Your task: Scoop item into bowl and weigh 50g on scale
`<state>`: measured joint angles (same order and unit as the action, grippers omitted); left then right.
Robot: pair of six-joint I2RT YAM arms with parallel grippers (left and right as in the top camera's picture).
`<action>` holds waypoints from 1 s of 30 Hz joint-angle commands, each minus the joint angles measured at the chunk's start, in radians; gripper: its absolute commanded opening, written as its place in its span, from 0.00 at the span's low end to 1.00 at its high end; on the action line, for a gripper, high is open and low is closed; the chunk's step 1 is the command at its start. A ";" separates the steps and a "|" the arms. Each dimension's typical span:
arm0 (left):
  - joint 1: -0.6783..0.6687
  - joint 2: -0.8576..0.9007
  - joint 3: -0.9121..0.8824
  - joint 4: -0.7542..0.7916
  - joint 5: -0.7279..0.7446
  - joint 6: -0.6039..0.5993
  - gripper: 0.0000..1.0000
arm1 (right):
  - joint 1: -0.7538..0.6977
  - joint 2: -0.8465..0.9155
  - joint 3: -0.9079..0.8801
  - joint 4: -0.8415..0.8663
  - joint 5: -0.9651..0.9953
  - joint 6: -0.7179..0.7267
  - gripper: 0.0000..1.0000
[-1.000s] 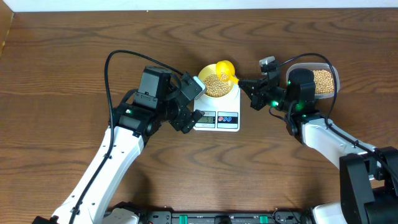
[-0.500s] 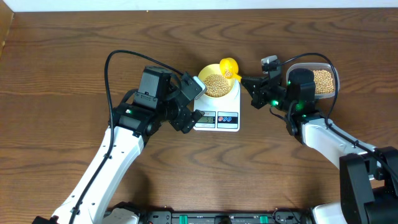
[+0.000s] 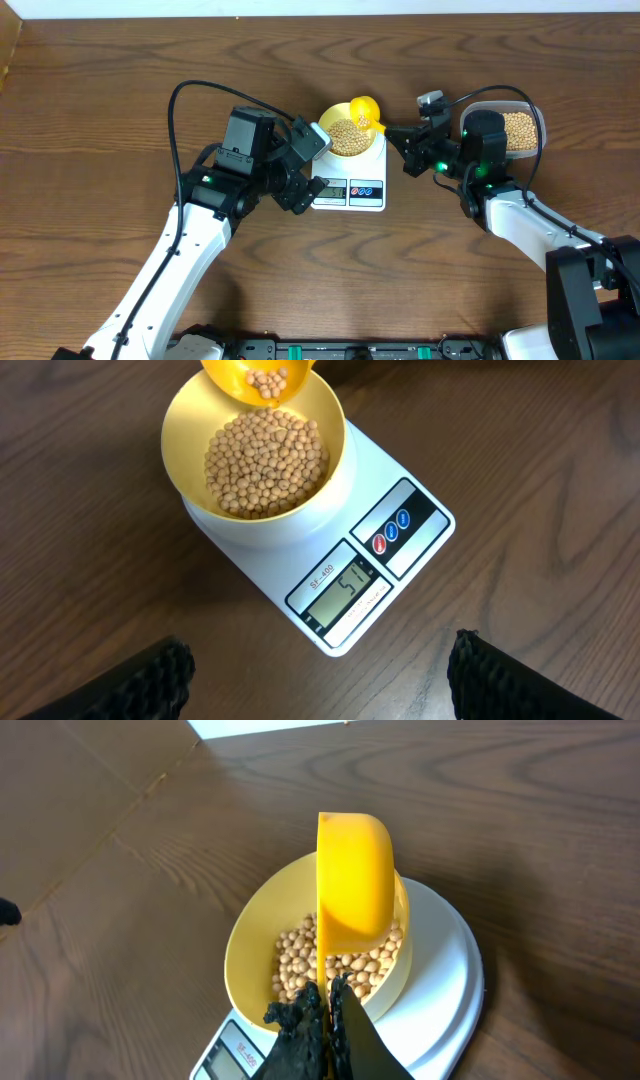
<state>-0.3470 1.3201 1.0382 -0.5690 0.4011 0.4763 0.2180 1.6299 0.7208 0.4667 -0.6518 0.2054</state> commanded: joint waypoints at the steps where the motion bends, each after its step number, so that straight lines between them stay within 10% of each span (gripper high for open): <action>1: 0.005 -0.007 -0.007 0.001 -0.001 0.013 0.84 | 0.013 0.014 0.010 -0.010 -0.012 -0.087 0.01; 30: 0.005 -0.007 -0.007 0.001 -0.001 0.013 0.84 | 0.037 0.026 0.010 -0.061 0.118 -0.338 0.01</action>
<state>-0.3470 1.3201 1.0382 -0.5690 0.4011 0.4763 0.2466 1.6436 0.7208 0.4007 -0.5419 -0.1143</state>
